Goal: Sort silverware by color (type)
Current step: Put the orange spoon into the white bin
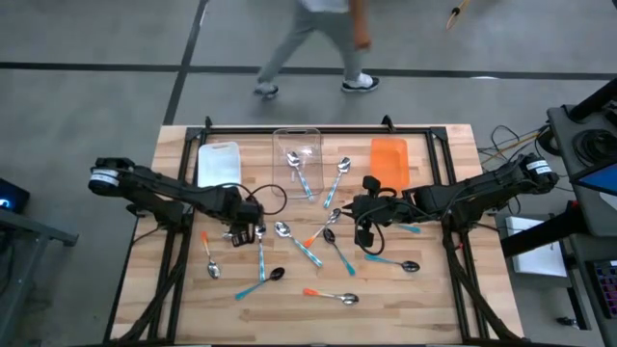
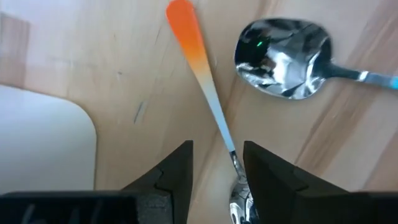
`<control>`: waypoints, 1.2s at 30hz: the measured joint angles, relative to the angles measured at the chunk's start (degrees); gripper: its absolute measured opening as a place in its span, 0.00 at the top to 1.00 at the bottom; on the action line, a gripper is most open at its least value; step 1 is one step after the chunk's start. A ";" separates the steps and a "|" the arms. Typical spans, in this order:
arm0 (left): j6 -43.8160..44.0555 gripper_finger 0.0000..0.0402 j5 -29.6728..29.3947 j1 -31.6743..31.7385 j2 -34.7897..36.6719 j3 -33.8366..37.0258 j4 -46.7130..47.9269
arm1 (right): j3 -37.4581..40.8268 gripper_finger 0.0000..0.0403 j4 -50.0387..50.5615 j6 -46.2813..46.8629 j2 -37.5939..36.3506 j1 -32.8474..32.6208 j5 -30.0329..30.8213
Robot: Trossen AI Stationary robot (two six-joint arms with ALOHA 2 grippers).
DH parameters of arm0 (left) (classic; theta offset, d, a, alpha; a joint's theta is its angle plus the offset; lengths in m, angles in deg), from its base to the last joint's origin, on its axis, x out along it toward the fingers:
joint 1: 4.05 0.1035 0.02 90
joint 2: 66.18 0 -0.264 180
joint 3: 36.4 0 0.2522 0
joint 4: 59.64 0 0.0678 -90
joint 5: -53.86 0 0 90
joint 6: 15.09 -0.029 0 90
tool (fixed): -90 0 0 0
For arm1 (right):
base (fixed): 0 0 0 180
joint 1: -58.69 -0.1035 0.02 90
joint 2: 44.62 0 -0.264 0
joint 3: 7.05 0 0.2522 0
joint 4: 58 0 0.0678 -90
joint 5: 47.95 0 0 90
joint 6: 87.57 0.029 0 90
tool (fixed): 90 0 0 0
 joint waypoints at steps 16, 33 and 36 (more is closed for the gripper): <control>1.55 0.69 0.52 0.00 0.00 4.14 -5.62 | 0.00 0.87 0.01 0.15 0.00 -0.01 0.00; 1.92 0.77 1.22 0.00 0.00 5.46 -8.93 | 0.00 0.87 -0.01 0.12 0.00 0.00 0.02; 1.92 0.80 1.33 0.00 0.00 5.64 -9.19 | 0.00 0.87 -0.01 0.12 0.00 0.00 0.01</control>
